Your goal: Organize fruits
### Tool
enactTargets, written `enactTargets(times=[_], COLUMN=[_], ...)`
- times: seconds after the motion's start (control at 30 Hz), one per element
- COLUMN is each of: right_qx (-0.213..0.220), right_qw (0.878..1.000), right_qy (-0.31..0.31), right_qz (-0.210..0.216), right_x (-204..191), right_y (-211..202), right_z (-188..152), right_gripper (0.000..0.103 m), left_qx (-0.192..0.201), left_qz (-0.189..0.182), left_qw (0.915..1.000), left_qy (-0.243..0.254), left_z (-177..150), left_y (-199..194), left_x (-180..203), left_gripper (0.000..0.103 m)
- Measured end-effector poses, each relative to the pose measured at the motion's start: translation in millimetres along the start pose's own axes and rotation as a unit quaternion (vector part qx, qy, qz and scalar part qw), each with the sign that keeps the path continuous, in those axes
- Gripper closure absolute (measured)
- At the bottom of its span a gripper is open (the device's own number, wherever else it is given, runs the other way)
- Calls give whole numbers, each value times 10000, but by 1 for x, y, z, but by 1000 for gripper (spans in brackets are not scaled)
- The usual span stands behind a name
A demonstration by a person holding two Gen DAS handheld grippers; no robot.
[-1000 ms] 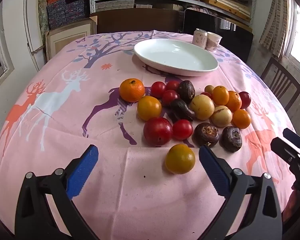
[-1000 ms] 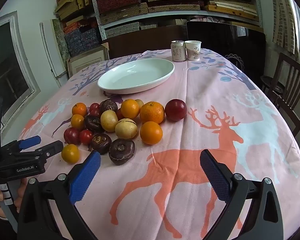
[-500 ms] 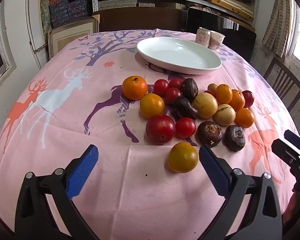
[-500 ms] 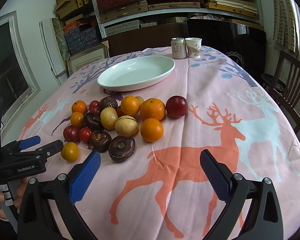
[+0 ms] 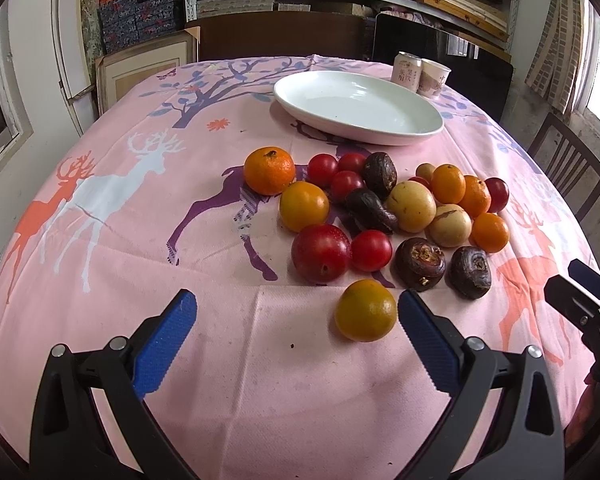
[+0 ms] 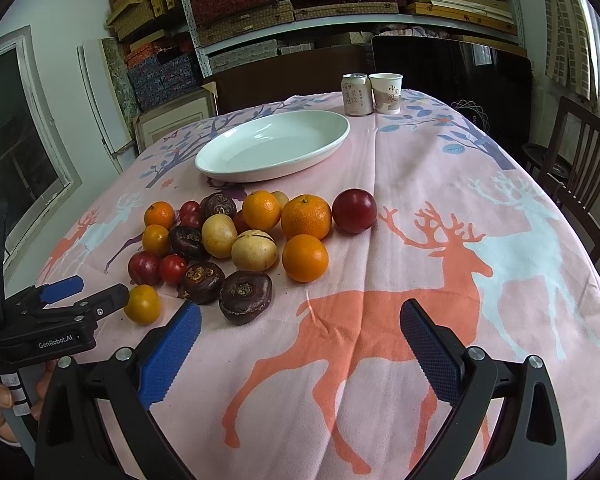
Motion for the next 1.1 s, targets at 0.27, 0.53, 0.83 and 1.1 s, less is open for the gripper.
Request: enactTargets(times=[0.27,0.53,0.83,1.1], right_qx=[-22,-33,-43,-33], right_qw=[10000,10000,10000,10000], right_qy=[20,39,41,52], right_qz=[9,17,25,28], right_x=[0,1,0,1], right_y=[1,2,3,3], right_z=[-1,-1,-2,-1], right_gripper=[3,3,3,3], left_qx=[-21,-25,-14,-15], left_qz=[6,14,2,15], left_qw=[10000,10000,10000,10000], left_qy=[66,92,81,65], left_z=[1,1,0,0], left_y=[1,1,1,1], left_x=[4,5,5,7], left_gripper=[4,4,4,4])
Point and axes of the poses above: each gripper's, at about its wrist camera, not at the fingertips, and y roughly the way its jaws point, x to its right, z to its top, the point moved 1 cm from there along y, roughly the way its jaws point, and after that the axes turned 10 degrees about z, right-handed, at the moved point
